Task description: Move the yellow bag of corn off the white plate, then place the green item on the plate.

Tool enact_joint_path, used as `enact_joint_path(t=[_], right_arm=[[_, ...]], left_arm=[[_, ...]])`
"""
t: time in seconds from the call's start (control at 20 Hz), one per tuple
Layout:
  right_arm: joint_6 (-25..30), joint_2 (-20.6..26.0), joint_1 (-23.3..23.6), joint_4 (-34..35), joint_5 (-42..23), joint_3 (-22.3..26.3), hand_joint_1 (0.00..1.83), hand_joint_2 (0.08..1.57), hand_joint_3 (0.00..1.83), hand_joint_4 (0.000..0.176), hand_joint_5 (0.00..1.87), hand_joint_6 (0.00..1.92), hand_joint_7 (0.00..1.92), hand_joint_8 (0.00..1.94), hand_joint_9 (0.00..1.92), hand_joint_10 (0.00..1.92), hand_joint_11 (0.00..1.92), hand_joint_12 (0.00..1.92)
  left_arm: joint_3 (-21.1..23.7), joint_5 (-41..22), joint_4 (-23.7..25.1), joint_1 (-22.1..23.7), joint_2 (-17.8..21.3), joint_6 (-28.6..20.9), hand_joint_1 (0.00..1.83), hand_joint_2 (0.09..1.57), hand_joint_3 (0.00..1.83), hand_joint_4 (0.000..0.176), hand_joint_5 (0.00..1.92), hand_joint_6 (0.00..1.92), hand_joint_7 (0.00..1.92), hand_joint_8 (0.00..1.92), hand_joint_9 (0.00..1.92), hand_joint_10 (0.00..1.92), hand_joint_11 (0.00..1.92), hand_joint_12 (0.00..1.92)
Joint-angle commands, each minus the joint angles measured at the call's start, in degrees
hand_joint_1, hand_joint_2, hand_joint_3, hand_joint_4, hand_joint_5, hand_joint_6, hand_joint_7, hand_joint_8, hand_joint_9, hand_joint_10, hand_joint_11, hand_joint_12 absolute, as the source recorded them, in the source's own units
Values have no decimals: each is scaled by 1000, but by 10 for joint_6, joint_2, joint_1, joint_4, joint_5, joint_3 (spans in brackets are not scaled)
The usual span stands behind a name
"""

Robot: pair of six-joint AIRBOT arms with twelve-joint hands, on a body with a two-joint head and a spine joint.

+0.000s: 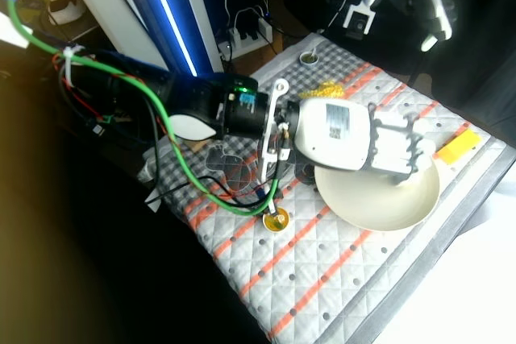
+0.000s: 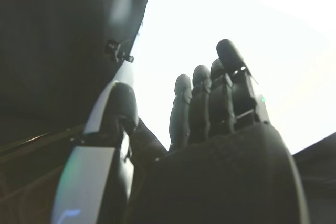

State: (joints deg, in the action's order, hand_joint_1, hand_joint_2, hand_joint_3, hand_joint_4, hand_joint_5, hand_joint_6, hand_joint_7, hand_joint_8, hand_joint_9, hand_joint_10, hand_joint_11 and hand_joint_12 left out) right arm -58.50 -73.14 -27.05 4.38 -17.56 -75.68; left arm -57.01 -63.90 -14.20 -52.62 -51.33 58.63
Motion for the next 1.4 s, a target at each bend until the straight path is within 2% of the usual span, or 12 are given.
enact_joint_path(t=[0.0,0.1,0.25,0.4,0.6,0.65,0.7,0.95,1.1,1.2,1.3,1.35], right_arm=[[0,13,9,2,-94,13,806,1032,8,59,0,0,0,0,0,0,0,0],[0,52,9,2,-128,52,719,1050,14,60,0,0,0,0,0,0,1,0],[0,104,-3,2,-184,105,615,1042,0,61,0,0,0,0,50,27,0,1012],[0,162,-36,2,-264,162,564,1077,0,105,0,0,0,0,20,10,0,940],[0,226,-90,9,-357,222,645,1138,11,81,0,0,0,0,0,0,0,74],[0,248,-112,15,-385,241,672,1158,18,72,0,0,0,0,0,0,0,14],[0,267,-134,21,-416,257,634,1141,8,96,0,0,0,0,0,0,0,2],[0,322,-207,53,-532,296,617,1074,0,100,0,0,0,0,0,0,0,0],[0,344,-236,70,-596,310,673,1118,1,93,0,0,0,0,0,0,8,4],[0,352,-250,77,-636,317,626,1124,3,78,0,0,0,0,0,0,33,21],[0,353,-257,77,-655,317,562,1128,4,24,0,0,0,0,0,0,45,37],[0,353,-259,77,-660,317,534,1152,0,56,0,0,0,0,0,0,8,141]], left_arm=[[0,-77,4,4,-4,-7,702,1344,2,0,254,7,195,5,97,56,0,707],[1,-83,2,4,-4,-8,696,1359,3,0,266,12,195,3,119,54,0,618],[7,-97,-2,-3,1,-9,626,1359,0,0,240,11,196,0,111,27,0,252],[15,-111,-5,-10,10,-9,518,1367,3,0,154,0,125,0,21,1,0,1],[25,-142,-8,-16,22,-9,596,1346,0,6,73,0,73,0,6,1,0,0],[27,-150,-9,-16,25,-9,560,1342,0,41,14,0,35,2,0,0,0,0],[29,-158,-9,-15,29,-9,530,1334,0,61,2,0,6,0,0,0,0,0],[32,-187,-10,-17,33,-22,498,1300,0,100,0,0,0,0,0,0,0,0],[35,-218,-9,-17,39,-30,350,1339,0,137,0,0,0,0,0,0,4,305],[38,-239,-9,-23,40,-32,392,1342,0,130,0,0,0,0,0,0,0,340],[32,-257,-11,-29,40,-50,406,1312,0,127,0,0,0,0,0,0,0,56],[28,-261,-12,-29,38,-56,364,1288,0,159,0,0,0,0,0,0,0,10]])
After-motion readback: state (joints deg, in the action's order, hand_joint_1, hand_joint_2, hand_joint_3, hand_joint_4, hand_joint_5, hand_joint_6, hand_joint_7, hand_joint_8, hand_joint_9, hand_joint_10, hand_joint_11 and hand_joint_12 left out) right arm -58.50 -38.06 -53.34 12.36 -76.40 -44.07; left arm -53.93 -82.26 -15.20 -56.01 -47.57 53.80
